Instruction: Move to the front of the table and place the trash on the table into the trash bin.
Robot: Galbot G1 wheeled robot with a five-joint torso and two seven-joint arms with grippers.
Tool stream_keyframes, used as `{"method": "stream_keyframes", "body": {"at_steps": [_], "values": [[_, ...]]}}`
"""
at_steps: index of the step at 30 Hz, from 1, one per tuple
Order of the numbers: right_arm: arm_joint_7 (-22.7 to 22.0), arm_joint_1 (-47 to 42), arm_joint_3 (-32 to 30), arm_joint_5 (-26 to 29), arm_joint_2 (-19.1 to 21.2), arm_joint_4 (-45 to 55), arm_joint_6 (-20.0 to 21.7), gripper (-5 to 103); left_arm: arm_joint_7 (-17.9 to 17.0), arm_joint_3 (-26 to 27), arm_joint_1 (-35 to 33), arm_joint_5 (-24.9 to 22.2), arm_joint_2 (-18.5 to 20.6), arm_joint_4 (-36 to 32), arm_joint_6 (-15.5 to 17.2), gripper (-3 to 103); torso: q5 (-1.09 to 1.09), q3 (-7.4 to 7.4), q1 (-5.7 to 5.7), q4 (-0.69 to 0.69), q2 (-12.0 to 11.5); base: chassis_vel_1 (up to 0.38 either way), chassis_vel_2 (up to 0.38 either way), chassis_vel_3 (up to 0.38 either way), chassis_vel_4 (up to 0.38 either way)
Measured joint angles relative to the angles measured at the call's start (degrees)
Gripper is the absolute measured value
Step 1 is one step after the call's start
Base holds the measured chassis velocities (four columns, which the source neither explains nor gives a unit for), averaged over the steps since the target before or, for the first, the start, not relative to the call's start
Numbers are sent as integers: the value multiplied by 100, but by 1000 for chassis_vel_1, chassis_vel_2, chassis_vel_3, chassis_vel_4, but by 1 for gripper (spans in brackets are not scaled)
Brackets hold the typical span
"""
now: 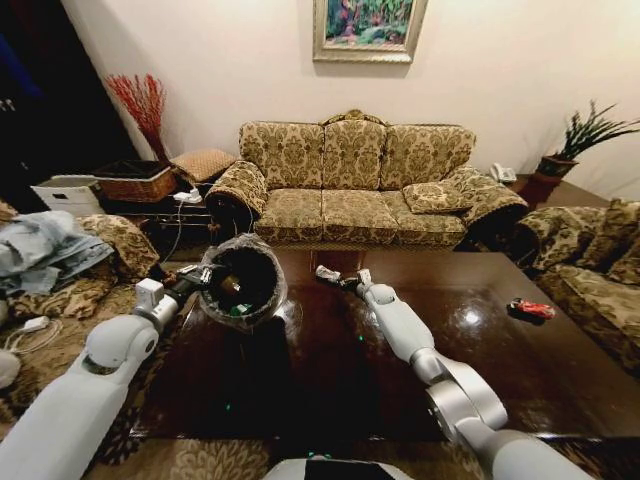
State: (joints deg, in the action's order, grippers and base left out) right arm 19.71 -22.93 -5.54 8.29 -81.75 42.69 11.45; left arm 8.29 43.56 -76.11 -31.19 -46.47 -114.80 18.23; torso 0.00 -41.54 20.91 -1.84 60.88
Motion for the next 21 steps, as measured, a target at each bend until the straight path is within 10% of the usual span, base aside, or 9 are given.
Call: {"method": "stream_keyframes", "body": {"at_steps": [10, 21], "values": [[-421, 425, -46, -475, -229, -663, -910, 41, 3, -67, 7, 21, -23, 32, -23, 3, 0, 0, 1, -2, 0, 0, 0, 0, 0], [-300, 307, -56, -395, -202, -358, -719, 73, 9, -43, 7, 20, -11, 32, -25, 3, 0, 0, -1, 0, 0, 0, 0, 0, 0]]}}
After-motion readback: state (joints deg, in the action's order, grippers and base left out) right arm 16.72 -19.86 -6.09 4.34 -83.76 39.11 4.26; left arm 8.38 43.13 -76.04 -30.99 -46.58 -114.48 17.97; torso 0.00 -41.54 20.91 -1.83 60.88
